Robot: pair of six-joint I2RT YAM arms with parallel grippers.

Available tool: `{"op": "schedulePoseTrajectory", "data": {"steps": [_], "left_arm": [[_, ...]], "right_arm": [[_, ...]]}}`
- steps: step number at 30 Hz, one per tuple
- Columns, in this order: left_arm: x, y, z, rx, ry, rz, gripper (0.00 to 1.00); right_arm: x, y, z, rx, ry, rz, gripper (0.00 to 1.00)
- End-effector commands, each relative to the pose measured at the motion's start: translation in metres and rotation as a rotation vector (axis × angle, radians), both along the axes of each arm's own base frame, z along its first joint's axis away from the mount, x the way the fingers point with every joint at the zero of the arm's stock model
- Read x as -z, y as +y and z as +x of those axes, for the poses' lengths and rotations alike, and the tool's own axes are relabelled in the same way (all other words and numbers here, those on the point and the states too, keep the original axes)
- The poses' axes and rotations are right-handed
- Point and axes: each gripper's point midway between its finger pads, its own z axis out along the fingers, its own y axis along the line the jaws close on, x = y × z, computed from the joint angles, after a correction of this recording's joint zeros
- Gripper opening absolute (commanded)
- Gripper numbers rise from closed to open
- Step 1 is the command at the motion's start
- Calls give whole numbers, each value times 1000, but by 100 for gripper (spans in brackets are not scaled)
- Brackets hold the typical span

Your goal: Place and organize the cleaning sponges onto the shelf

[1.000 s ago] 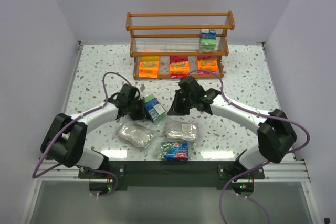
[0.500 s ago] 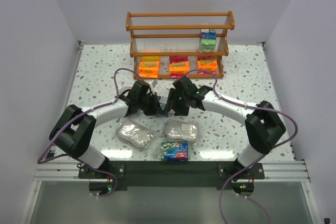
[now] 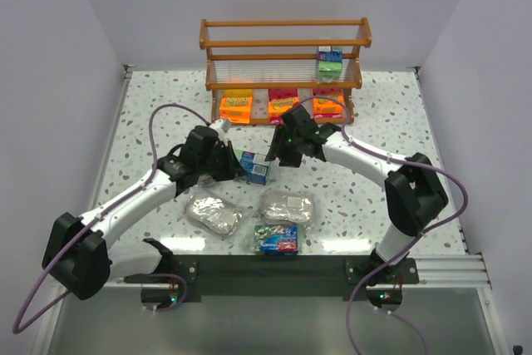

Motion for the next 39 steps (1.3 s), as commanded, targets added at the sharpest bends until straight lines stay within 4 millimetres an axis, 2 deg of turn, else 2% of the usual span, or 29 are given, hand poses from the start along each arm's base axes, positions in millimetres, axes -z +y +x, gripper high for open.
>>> {"op": "schedulePoseTrajectory", "data": {"steps": [1, 4, 7, 11, 12, 13, 15, 16, 19, 20, 22, 23, 26, 29, 32, 33, 36, 38, 39], "left_arm": [[-20, 23, 12, -75, -49, 54, 0], [-36, 35, 24, -108, -85, 56, 0], [-39, 48, 29, -130, -89, 71, 0], [-39, 64, 30, -162, -91, 78, 0], [-40, 68, 31, -175, -94, 75, 0], [-38, 71, 30, -179, -90, 77, 0], [-38, 75, 31, -186, -90, 80, 0], [-41, 76, 31, -190, -94, 83, 0], [-51, 81, 33, -201, -117, 97, 0], [-54, 84, 35, -207, -128, 105, 0], [-66, 87, 38, -216, -152, 108, 0], [-69, 90, 40, -223, -161, 116, 0], [-86, 94, 45, -235, -196, 119, 0], [-103, 96, 50, -244, -231, 117, 0], [-118, 98, 54, -254, -259, 112, 0], [-125, 99, 55, -258, -272, 109, 0], [-131, 101, 55, -265, -286, 108, 0], [-132, 101, 55, -269, -288, 105, 0], [-132, 102, 54, -270, -287, 104, 0]], "right_arm": [[9, 9, 3, -28, -4, 20, 52], [17, 17, 7, -21, 2, 56, 51], [27, 25, 8, -18, 31, 75, 51], [43, 23, 7, 3, 53, 64, 49], [46, 22, 9, 9, 51, 59, 45], [54, 20, 7, 12, 68, 52, 31], [57, 21, 8, 19, 73, 67, 15], [56, 20, 5, 21, 81, 82, 0], [45, 20, -2, 6, 80, 119, 0], [31, 21, -2, 0, 63, 150, 0], [18, 21, -10, -17, 76, 206, 0], [1, 21, -9, -19, 51, 241, 0], [-26, 17, -9, -1, 40, 332, 0], [-68, 5, 0, 52, -12, 431, 0], [-94, 2, 6, 79, -30, 491, 0], [-108, 0, 11, 91, -52, 514, 0], [-132, -3, 23, 126, -90, 571, 0], [-141, -9, 31, 166, -107, 572, 0], [-146, -16, 41, 207, -136, 570, 0]]}}
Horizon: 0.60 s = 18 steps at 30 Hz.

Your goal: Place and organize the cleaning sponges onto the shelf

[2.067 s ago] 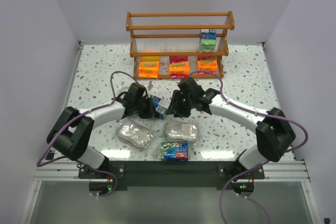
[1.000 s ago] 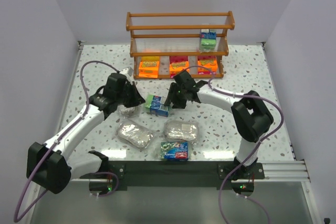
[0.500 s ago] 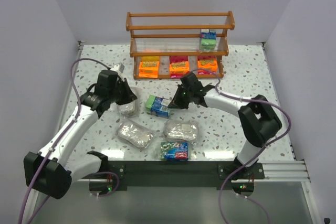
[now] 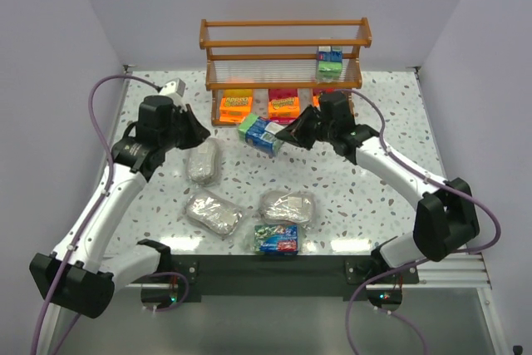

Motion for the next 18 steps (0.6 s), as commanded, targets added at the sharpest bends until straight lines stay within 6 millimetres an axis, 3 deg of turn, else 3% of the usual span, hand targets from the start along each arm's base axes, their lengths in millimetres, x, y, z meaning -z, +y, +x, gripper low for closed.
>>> {"op": "schedulePoseTrajectory", "data": {"steps": [1, 11, 18], "left_arm": [[-16, 7, -2, -13, -36, 12, 0], [-22, 11, -7, -25, -45, 16, 0], [-21, 11, -6, -18, -40, 17, 0]], "right_arm": [[-55, -3, 24, 91, -84, 106, 0], [-108, -22, 92, 266, -211, 268, 0], [-110, -47, 139, 502, -220, 200, 0]]}}
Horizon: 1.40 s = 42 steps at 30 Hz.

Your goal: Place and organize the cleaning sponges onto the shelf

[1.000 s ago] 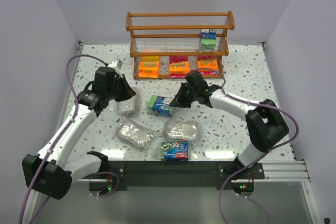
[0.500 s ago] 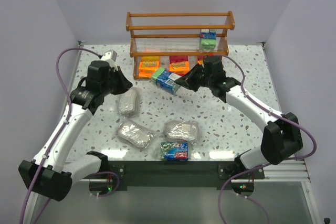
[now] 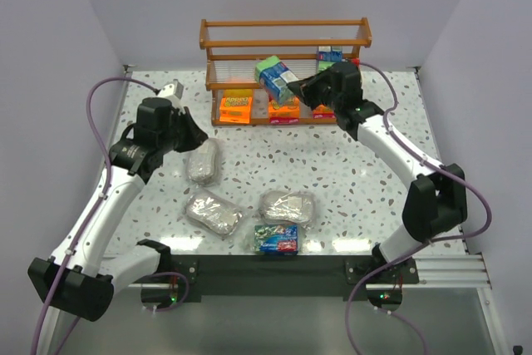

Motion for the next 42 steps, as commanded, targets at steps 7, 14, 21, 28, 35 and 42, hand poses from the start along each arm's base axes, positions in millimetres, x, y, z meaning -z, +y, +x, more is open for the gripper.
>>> {"op": "schedulePoseTrajectory", "data": {"steps": [7, 14, 21, 28, 35, 42], "left_arm": [[-22, 8, 4, -15, -59, 11, 0], [-13, 8, 0, -15, -38, 1, 0], [-9, 9, -2, -22, -27, -2, 0], [-7, 8, -1, -22, -19, -2, 0], [-5, 9, -1, -27, -13, 1, 0], [-4, 8, 1, -27, -10, -3, 0]], "right_arm": [[-19, -33, 68, 335, -18, -38, 0], [-6, -41, 96, 474, -82, 9, 0], [-4, -31, 111, 540, -134, 61, 0], [5, -18, 116, 571, -119, 87, 0], [10, -7, 114, 550, -111, 128, 7], [-16, 9, 106, 436, -213, 194, 44]]}}
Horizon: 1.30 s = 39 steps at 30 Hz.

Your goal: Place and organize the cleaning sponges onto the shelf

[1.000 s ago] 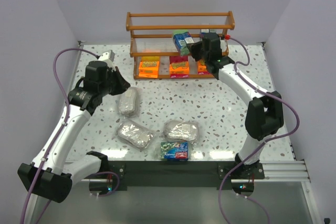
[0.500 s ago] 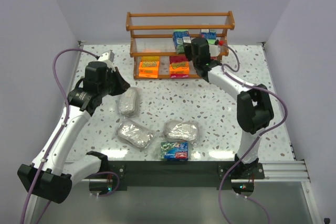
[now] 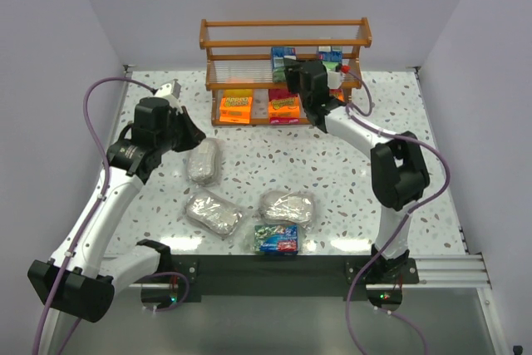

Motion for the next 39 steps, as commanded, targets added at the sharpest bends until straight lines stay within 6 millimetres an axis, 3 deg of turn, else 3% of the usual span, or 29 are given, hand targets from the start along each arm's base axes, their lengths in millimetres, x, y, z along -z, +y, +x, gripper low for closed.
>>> {"op": "schedulePoseTrajectory", "data": {"steps": [1, 6, 7, 9, 10, 12, 14, 15, 20, 21, 23, 26, 29, 30, 33, 35, 37, 39], "left_arm": [[-2, 2, 0, -10, -5, -9, 0], [-1, 0, 1, -4, -8, -16, 0], [0, 0, 1, -2, -4, -17, 0], [3, -1, 2, 1, -1, -17, 0], [5, -1, 2, 1, 2, -17, 0], [8, -2, 4, 3, 5, -16, 0], [14, -3, 3, 11, 18, -13, 0], [20, -3, 4, 16, 27, -13, 2], [39, -6, 4, 50, 50, -2, 13], [47, -11, 3, 80, 62, -11, 16], [55, -18, 1, 127, 78, -20, 18], [71, -34, -7, 216, 138, -70, 22], [81, -49, -16, 282, 158, -125, 24], [80, -60, -20, 341, 151, -159, 24], [85, -89, -40, 482, 182, -170, 23], [92, -114, -64, 591, 227, -143, 24], [102, -123, -83, 631, 286, -120, 25], [113, -116, -92, 601, 329, -111, 25]], "right_arm": [[-46, 9, -7, -58, -137, 42, 46], [-65, 8, -24, -105, -166, 25, 56], [-61, 7, -29, -112, -152, 20, 58], [-71, 6, -42, -138, -159, 22, 62], [-64, 4, -48, -147, -148, 12, 64], [-77, 2, -64, -180, -167, -4, 72], [-71, 3, -78, -230, -162, -55, 73], [-81, 4, -91, -275, -178, -65, 74], [-54, 18, -144, -550, -115, -302, 74], [-28, 19, -164, -642, -28, -356, 74], [-7, 8, -191, -732, 8, -512, 74], [48, -19, -254, -924, 155, -685, 73], [68, -27, -315, -1144, 155, -754, 71], [82, -32, -345, -1226, 228, -783, 70], [92, -49, -391, -1293, 283, -858, 69], [92, -57, -411, -1317, 303, -853, 69], [101, -63, -428, -1369, 332, -875, 69], [114, -68, -446, -1421, 365, -888, 69]]}}
